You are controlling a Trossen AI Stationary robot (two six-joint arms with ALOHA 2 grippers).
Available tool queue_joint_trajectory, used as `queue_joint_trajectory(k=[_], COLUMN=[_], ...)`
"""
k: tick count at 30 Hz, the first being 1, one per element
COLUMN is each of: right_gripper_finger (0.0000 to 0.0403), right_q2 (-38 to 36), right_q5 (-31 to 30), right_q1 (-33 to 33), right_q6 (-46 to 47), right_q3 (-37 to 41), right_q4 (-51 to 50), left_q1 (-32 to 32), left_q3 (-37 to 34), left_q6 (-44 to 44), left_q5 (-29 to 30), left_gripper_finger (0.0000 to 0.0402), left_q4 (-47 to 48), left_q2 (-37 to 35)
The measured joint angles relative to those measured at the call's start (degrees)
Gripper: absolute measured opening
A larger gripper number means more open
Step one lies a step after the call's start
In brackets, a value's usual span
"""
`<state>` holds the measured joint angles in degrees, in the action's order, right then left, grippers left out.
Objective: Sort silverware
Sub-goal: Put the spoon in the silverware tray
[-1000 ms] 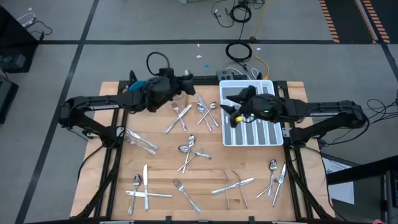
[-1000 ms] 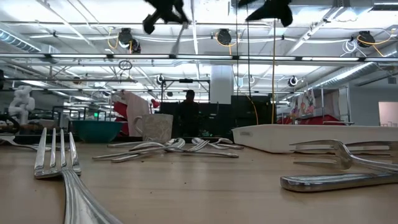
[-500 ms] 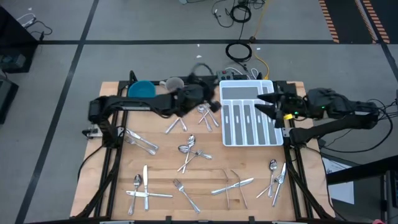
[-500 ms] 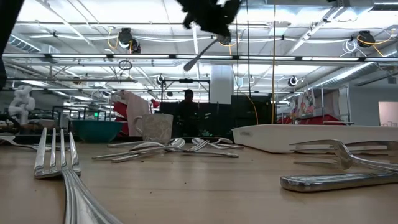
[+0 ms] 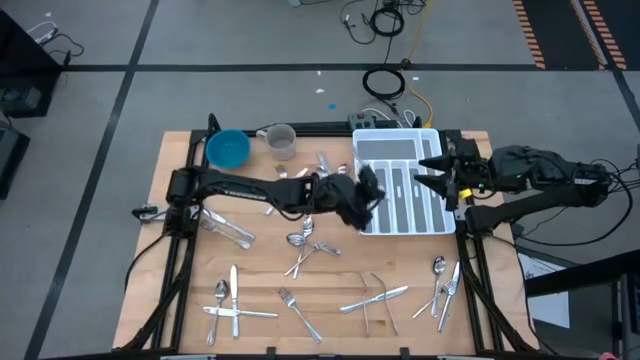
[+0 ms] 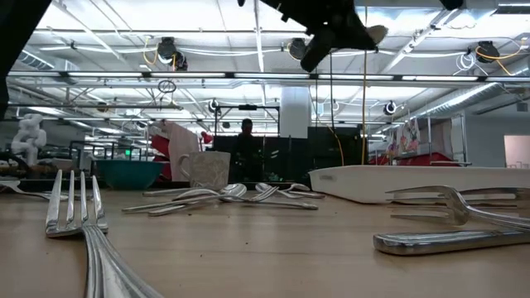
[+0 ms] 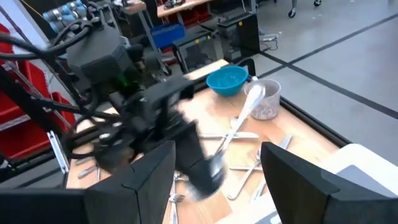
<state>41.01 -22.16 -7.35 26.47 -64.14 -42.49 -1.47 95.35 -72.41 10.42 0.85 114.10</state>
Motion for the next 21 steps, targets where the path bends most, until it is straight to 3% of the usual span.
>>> queue_joint_trajectory(k=[3,15,19,21], right_gripper_finger=[0.023,0.023,0.023,0.023], right_q2=[0.1,1.3,2.0,2.2], right_q5=[-0.2,-0.7,-2.1,-3.2], right_q1=[0.0,0.2,0.2,0.2], right_q6=[-0.1,-0.5,-1.0,-1.2], right_q3=[0.0,0.0,0.0,0.1], right_q4=[-1.1,-1.2,-1.2,-1.2], left_q1=[0.3,1.3,1.4,1.4], left_q3=[0.0,-0.1,-0.2,-0.2], left_q6=[1.4,0.0,4.3,10.8], left_q5=[-8.7,-11.3,-5.3,1.9], left_gripper_finger=[0.0019,0.0018,0.0017,0.0017], left_q4=[-2.8,-11.6,-26.1,-35.3], left_q2=[1.2,11.1,14.7,15.5])
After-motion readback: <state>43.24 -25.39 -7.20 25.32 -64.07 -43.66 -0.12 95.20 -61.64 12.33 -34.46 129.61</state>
